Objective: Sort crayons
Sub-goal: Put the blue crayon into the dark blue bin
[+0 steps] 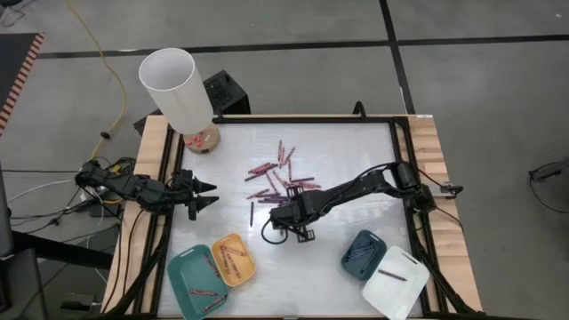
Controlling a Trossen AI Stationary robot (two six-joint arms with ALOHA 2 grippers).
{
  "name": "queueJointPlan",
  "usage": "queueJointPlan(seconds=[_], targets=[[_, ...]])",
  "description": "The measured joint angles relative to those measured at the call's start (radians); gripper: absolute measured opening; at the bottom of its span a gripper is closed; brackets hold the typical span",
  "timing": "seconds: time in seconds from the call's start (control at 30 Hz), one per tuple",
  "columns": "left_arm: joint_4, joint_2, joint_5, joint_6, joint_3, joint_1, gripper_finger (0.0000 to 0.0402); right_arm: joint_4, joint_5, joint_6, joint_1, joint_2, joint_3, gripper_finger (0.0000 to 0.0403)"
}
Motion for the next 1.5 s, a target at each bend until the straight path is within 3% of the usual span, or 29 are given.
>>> queueJointPlan(seconds=[0.5,0.93,1.5], targets=[[0.0,0.0,0.0,0.0,0.0,0.0,0.024,-0.015,0.011,-0.099,-0.004,0.0,0.0,0.0071],[0.0,0.0,0.0,0.0,0.0,0.0,0.024,0.09,0.014,-0.099,-0.018,-0.007,-0.155,0.0071],[0.0,0.0,0.0,0.0,0.0,0.0,0.024,0.084,0.007,-0.206,-0.009,-0.069,-0.163,0.0071]])
